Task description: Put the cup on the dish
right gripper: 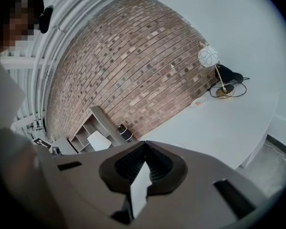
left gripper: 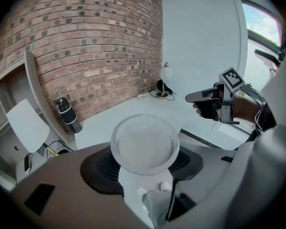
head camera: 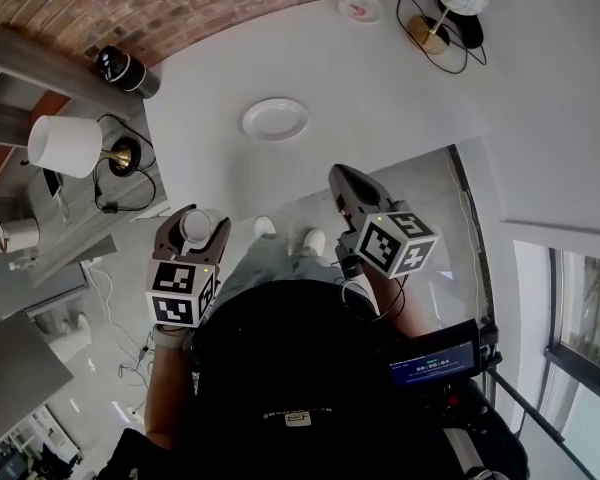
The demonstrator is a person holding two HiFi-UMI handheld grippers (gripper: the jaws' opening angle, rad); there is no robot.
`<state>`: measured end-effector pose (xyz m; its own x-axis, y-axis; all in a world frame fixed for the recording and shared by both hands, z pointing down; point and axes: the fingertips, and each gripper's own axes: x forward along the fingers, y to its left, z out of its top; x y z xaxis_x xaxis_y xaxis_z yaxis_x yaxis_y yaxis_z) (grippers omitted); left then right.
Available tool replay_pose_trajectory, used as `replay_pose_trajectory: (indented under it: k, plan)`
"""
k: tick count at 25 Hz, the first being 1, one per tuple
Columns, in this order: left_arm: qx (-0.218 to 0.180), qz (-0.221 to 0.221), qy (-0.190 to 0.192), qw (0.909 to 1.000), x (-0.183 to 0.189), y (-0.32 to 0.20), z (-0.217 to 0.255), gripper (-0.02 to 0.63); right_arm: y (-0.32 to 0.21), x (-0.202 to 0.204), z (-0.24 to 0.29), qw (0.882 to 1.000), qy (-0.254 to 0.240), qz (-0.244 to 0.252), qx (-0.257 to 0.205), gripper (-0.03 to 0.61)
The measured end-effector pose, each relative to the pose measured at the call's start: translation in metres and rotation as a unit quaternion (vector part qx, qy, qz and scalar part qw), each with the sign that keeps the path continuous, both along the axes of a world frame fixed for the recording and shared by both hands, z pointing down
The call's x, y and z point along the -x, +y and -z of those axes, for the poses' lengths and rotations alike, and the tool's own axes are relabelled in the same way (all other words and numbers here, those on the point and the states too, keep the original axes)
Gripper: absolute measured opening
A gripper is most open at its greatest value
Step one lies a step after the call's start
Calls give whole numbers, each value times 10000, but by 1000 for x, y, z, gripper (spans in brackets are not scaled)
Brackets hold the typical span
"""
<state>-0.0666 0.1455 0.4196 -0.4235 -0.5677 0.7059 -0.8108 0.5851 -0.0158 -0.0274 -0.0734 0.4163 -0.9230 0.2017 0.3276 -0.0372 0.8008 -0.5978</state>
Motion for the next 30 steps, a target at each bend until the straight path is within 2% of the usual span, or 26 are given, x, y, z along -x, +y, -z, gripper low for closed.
replay_pose_trajectory:
  k: [6,13,21,30]
  plan:
    - [10,-320,104,9994,17,-26,-8,261,-19,-4,-5,9995,104,-309,21,3]
    - [-16,-878,101,9961,54,-64,-10,261,-39,6,0,9973,108,-715,81,3]
    - [-17,-1543,143,9879,86,-112,-20,261,-55,13,6,9930,160,-1174,-14,3]
    - [64,-1982,285,9797,108,-152,-46,261,-71,-1,12,9854,275,-1674,-145,3]
